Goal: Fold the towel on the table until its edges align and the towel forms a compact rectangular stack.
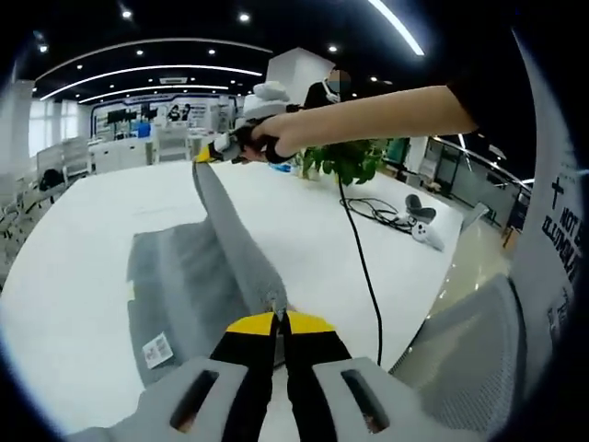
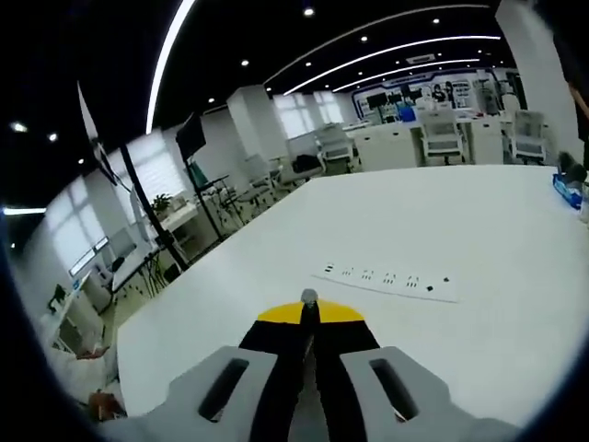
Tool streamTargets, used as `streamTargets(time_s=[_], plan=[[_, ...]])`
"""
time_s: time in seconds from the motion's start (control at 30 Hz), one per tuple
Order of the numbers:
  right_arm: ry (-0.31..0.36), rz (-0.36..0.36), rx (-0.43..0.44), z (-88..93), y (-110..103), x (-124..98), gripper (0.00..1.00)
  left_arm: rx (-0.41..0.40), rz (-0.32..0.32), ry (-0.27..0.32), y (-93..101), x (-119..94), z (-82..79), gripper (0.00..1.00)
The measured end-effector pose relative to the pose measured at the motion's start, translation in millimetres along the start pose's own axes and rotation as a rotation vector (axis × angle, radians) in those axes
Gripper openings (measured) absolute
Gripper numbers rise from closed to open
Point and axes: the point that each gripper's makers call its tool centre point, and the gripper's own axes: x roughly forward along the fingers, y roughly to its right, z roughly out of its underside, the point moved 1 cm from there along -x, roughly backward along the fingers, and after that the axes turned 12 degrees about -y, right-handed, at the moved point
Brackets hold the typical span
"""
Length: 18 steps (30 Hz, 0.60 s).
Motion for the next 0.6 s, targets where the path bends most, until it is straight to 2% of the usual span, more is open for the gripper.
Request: streamTargets(time_s=[0.43, 0.6], plan=[[-0.012, -0.012, -0.034, -0.2, -26.3, 24.7, 0.0, -0.065, -0.068, -0.023, -33.5, -15.8, 20.0, 0.03], [-0.005, -0.018, -0.026, -3.9, -35.8, 30.6, 0.0, -0.091, -0.09, -0.014, -42.9, -23.6, 22.5, 0.03]])
